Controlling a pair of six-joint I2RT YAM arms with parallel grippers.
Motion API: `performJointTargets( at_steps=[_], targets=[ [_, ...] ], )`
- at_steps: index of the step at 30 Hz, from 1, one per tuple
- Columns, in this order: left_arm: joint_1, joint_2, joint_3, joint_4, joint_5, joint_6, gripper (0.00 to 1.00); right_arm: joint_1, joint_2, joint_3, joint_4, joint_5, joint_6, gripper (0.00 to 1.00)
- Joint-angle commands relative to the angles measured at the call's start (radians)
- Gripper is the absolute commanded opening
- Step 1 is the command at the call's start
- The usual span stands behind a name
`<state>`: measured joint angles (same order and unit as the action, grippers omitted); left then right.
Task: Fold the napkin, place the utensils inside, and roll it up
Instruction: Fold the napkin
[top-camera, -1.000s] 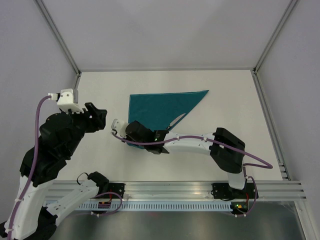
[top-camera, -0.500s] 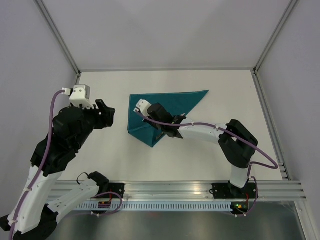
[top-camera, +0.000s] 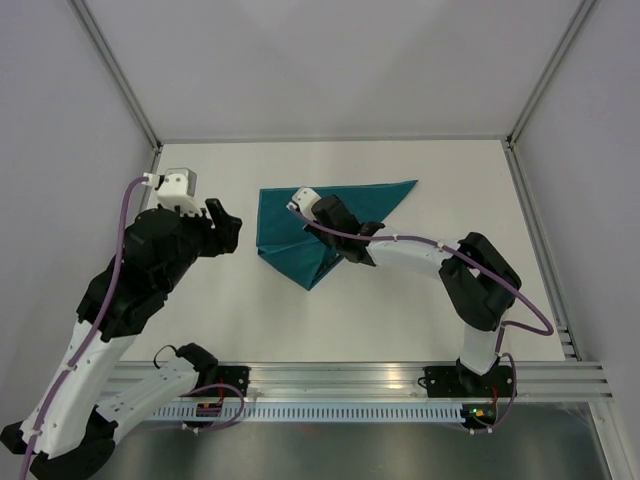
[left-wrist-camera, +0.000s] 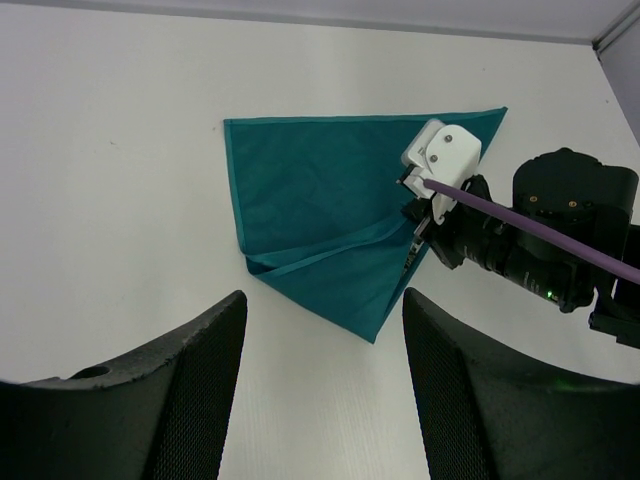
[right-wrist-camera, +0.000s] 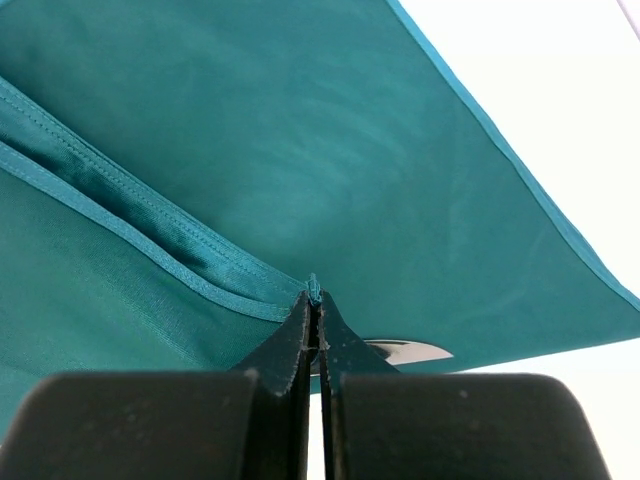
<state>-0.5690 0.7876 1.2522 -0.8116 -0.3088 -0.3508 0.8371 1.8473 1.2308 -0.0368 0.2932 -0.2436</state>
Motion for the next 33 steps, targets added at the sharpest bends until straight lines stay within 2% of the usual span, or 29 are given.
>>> performJointTargets(
  at_steps=[1,21,33],
  targets=[
    [-0.003,0.009,-0.013,0.049,0.034,-0.004,0.68,-0.03,0.009,-0.005,0.029,0.021,-0.013,0.0],
    [-0.003,0.045,-0.066,0.112,0.082,-0.011,0.68,-0.151,0.026,-0.039,0.054,0.006,-0.008,0.0],
    [-0.002,0.075,-0.109,0.153,0.114,-0.03,0.68,-0.178,0.009,-0.086,0.058,-0.003,-0.014,0.0]
  ],
)
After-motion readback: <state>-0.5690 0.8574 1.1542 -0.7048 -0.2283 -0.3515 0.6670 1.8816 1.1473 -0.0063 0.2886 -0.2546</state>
